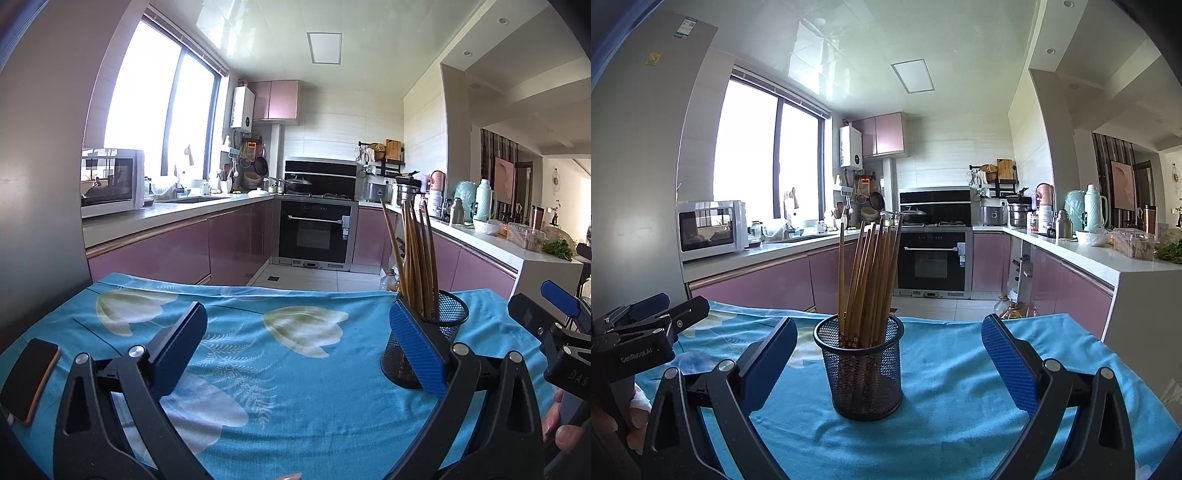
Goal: Organize utensils
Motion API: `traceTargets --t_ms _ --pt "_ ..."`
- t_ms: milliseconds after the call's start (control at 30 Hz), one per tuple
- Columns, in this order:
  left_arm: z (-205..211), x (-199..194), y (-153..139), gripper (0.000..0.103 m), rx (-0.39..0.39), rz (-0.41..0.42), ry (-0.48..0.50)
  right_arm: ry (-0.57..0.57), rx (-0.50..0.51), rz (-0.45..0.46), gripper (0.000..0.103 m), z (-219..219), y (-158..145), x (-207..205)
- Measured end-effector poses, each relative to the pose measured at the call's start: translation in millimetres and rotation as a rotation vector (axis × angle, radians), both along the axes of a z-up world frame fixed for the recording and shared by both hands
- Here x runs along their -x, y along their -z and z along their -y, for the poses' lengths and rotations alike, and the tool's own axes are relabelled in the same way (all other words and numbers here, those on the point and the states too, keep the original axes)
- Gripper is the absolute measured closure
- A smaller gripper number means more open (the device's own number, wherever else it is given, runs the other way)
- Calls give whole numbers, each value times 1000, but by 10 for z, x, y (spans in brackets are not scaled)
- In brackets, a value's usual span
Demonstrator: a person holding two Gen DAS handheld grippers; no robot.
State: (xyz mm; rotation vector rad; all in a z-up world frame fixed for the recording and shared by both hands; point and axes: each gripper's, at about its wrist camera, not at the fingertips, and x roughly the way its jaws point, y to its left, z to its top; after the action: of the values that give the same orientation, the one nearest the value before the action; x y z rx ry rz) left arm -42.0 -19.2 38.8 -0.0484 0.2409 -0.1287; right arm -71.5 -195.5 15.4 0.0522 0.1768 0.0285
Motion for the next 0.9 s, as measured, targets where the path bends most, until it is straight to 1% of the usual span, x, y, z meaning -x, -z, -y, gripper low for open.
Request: traceTargets --t_ms 900 --pt "17 14 26 6 -5 -6 -4 1 -8 -9 6 29 14 -20"
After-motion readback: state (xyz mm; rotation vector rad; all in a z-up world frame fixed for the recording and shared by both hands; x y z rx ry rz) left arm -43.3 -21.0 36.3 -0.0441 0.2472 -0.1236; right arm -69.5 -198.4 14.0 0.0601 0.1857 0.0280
